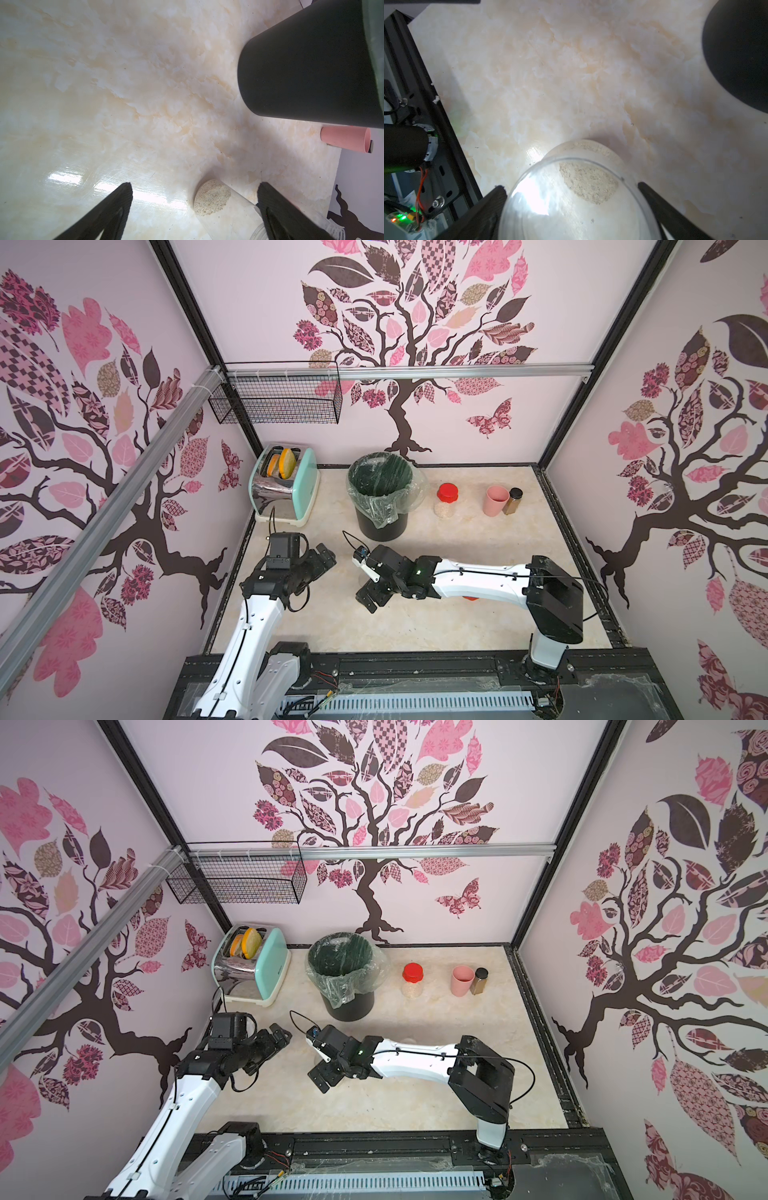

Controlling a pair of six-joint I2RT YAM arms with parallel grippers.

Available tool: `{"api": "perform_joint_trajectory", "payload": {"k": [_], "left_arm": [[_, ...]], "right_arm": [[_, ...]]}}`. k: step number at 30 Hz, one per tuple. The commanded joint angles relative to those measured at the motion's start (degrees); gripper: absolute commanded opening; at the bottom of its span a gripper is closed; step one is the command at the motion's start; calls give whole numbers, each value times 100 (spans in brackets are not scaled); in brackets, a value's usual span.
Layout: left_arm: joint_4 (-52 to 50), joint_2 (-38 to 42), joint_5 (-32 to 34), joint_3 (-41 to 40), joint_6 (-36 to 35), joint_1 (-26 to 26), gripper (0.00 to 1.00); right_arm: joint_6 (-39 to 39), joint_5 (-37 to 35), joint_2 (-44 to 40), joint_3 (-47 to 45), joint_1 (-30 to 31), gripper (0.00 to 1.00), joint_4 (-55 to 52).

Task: Empty expired oatmeal from jars
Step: Pick up the jar from the center of the board.

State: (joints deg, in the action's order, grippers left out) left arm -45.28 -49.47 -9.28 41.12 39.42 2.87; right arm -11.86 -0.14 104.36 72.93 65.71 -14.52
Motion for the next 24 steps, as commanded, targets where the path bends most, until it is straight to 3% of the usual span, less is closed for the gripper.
{"api": "perform_joint_trajectory", "payload": {"k": [1, 6, 13, 18, 21, 24], "left_arm": [[-12, 69, 62, 34, 18, -31, 98], [2, 95, 74, 18, 22, -28, 98], [65, 195, 63, 1, -31, -27, 98], [400, 501, -424, 34, -537, 53, 98], [509, 822, 53, 123, -631, 571, 98], [976, 1063, 665, 36, -489, 1558, 98]], "right_arm": [[79, -184, 98, 235, 31, 96, -131], [58, -31, 43, 183, 33, 82, -53], [-16, -56, -216, 60, 29, 72, 13], [-108, 72, -802, -154, -113, 69, -85], [-203, 239, -1350, -442, -364, 68, -90], [-274, 530, -1904, -860, -690, 68, 35]]}}
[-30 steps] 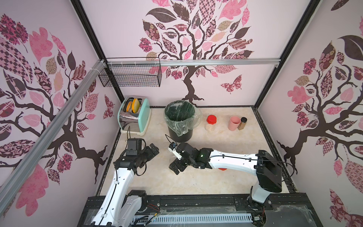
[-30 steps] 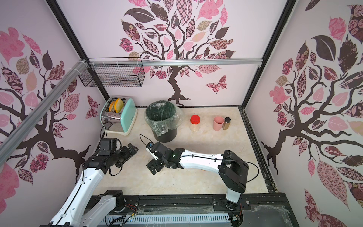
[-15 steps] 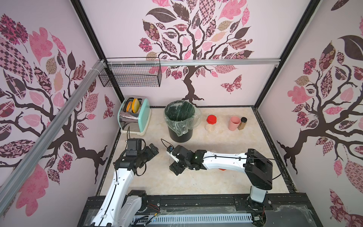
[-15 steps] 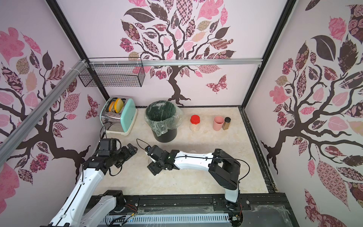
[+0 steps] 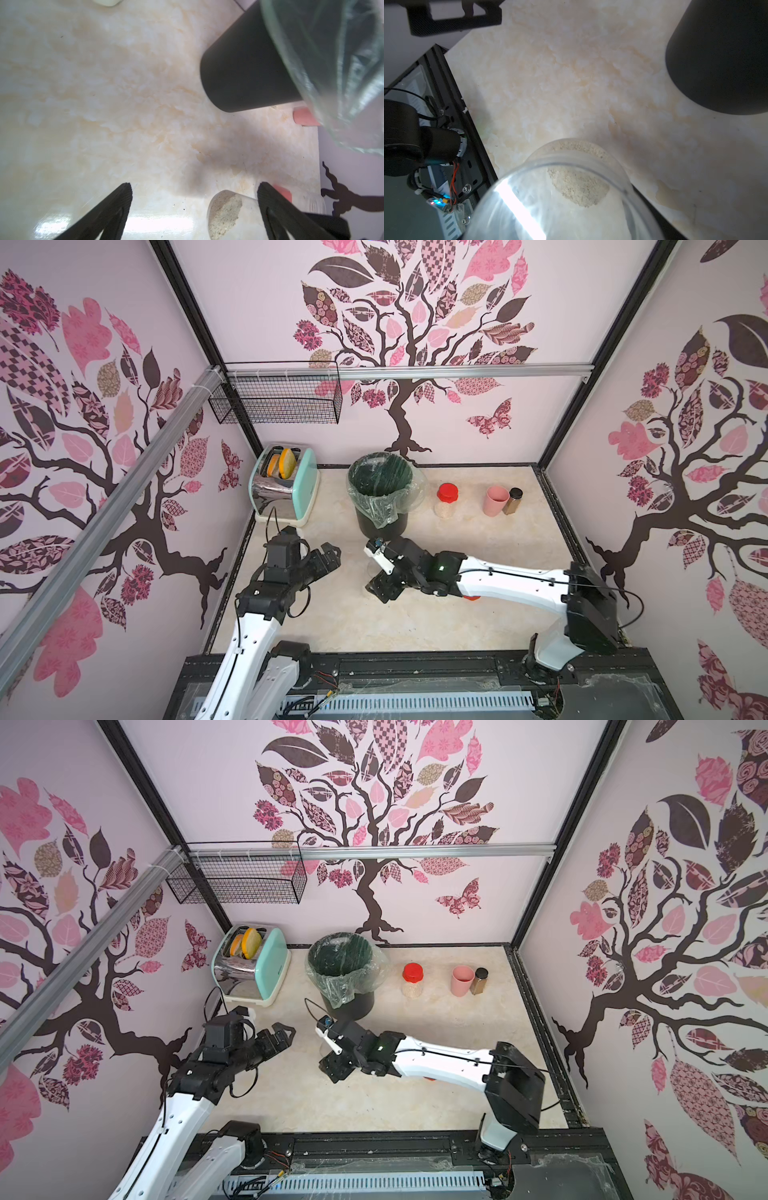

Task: Empty expired oatmeal from jars
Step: Pick up the jar from the center of the board.

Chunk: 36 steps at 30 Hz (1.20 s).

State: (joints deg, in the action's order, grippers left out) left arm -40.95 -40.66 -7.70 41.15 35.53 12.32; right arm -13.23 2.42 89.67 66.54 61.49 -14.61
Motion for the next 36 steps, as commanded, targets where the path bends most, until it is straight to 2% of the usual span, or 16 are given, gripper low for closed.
{"api": "perform_joint_trajectory", "payload": {"k": [1, 3, 7, 9, 13, 17, 23, 30, 36], "left_arm": [[624, 207, 793, 53, -118, 874, 98], [809, 254, 1448, 100, -310, 1685, 98], [1470, 273, 2220, -38, -998, 3340, 98], [1714, 118, 2827, -121, -1360, 4219, 98], [2117, -207, 3443, -208, -2010, 5156, 98], [2657, -213, 3368, -486, -2483, 5418, 98], [3450, -31, 2638, -972, -3096, 5454, 97], [3836, 164, 2794, -1253, -3538, 5456, 97], [4015, -189, 2866, -1191, -3660, 5456, 91]], "right_arm": [[-182, 348, -576, -328, -390, 68, 57], [-234, 577, -856, -508, -686, 68, 21], [-206, 912, -1371, -763, -1097, 69, -39], [-215, 1229, -1589, -877, -1357, 69, -65], [-250, 1812, -1924, -984, -1858, 69, -119], [-184, 2171, -2119, -841, -2023, 69, -310], [-202, 2712, -2260, -659, -2081, 69, -400], [-497, 3461, -2248, -563, -2083, 69, -228], [-696, 3861, -2126, -520, -2072, 70, -136]]}}
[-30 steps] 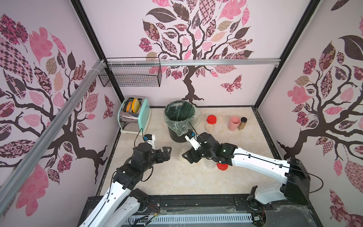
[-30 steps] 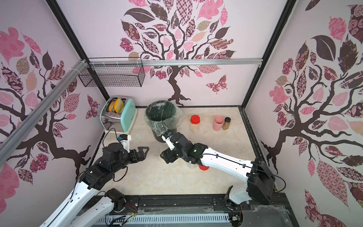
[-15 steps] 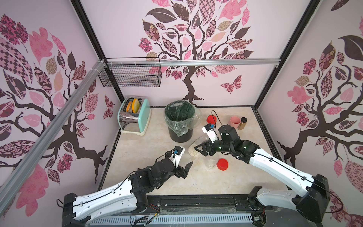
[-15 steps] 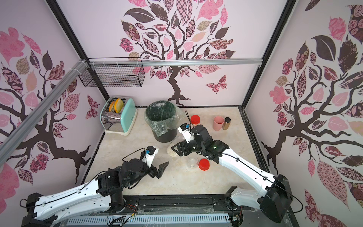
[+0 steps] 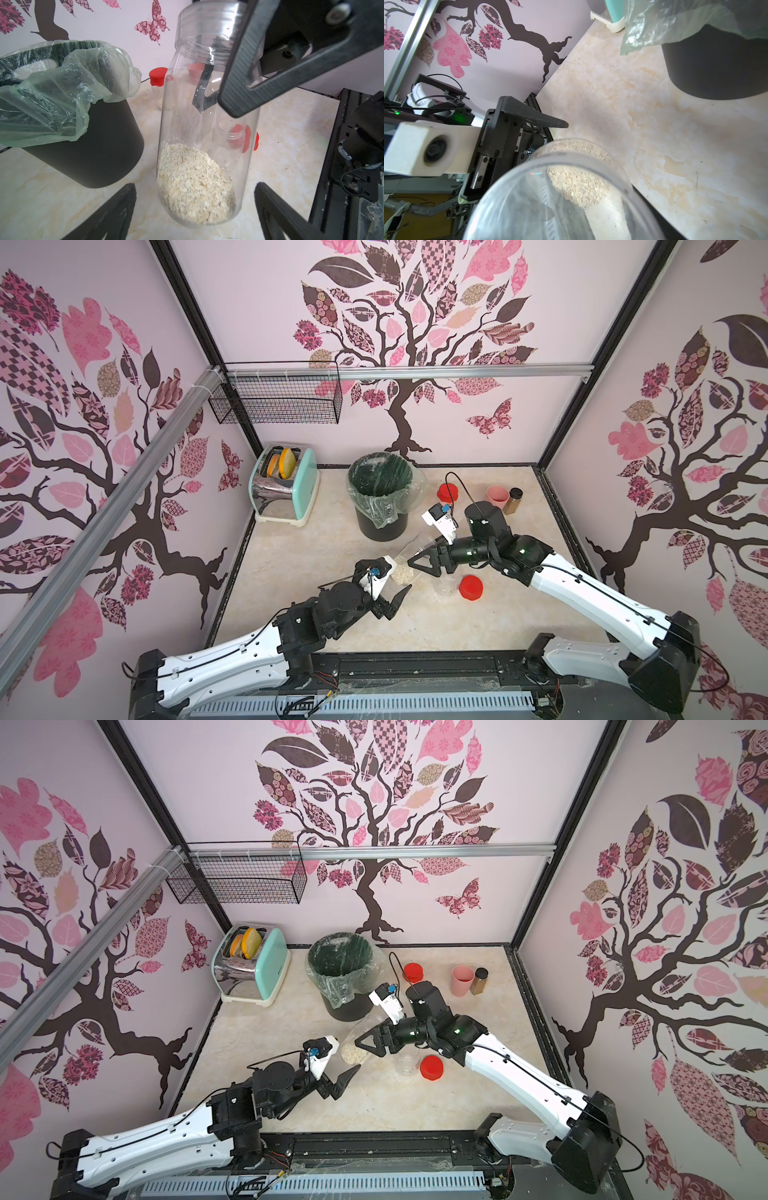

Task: Empty expired oatmeal from jars
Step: Pick up the jar from the center of the board.

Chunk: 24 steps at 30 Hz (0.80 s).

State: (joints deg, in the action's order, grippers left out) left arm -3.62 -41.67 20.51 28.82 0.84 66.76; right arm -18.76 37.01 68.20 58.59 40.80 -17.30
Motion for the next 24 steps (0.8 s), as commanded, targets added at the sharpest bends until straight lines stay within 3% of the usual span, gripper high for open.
{"api": "perform_joint_trajectory", "payload": {"k": [1, 8, 17, 24], "left_arm": [[360, -90, 78, 25, -237, 12, 90], [747, 60, 147, -104, -673, 12, 83], [688, -125, 251, -43, -737, 12, 81], [615, -41, 270, 10, -770, 11, 72]], "right_arm": [[-160, 457, 43, 278, -1, 70, 137], [-277, 642, 144, 292, 176, 70, 219], [-329, 610, 285, 391, 389, 70, 289], [-330, 570, 365, 442, 539, 73, 281]]}}
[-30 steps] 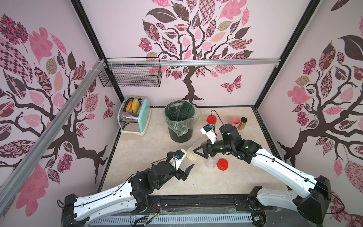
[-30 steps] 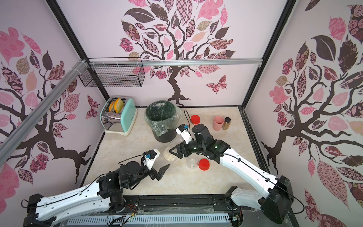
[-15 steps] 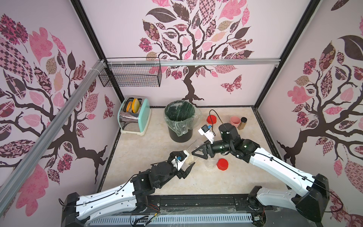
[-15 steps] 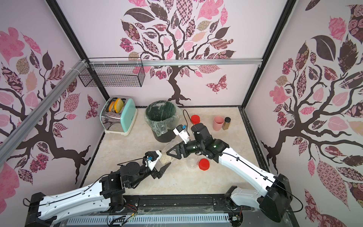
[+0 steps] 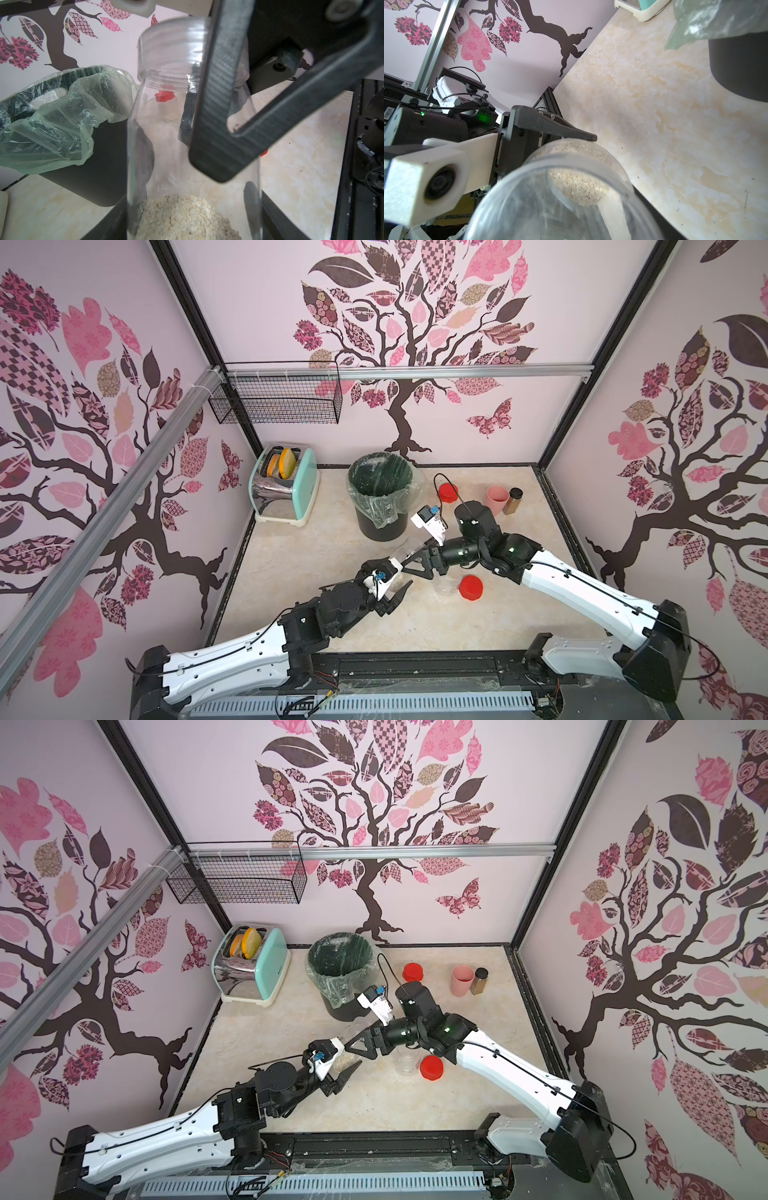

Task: Empty expired oatmeal from jars
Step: Pick up the jar from the center of the board, then unscrew the lid from the jar.

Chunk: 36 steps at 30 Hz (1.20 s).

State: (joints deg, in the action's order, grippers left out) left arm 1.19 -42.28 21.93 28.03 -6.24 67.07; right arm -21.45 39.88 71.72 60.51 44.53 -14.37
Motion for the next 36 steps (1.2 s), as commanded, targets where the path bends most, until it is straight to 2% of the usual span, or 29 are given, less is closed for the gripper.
{"api": "perform_joint_trajectory", "payload": {"k": [1, 4, 12, 20, 30, 36], "left_arm": [[108, 43, 149, 82, -57, -23, 70], [124, 93, 201, 54, -77, -21, 64], [381, 215, 364, -102, -250, -23, 54], [400, 508, 288, -246, -229, -19, 52], [278, 645, 260, -272, -165, -17, 52], [167, 743, 242, -262, -132, 23, 52]], "right_arm": [[-61, 278, 15, 261, 173, 73, -25], [-52, 243, 0, 284, 179, 77, -73], [215, -336, -174, 557, 175, 99, -648], [299, -577, -213, 1107, -59, 99, -1413], [346, -547, 261, 1874, -58, 93, -1850], [404, -760, 454, 2156, -10, 84, -2191]]}}
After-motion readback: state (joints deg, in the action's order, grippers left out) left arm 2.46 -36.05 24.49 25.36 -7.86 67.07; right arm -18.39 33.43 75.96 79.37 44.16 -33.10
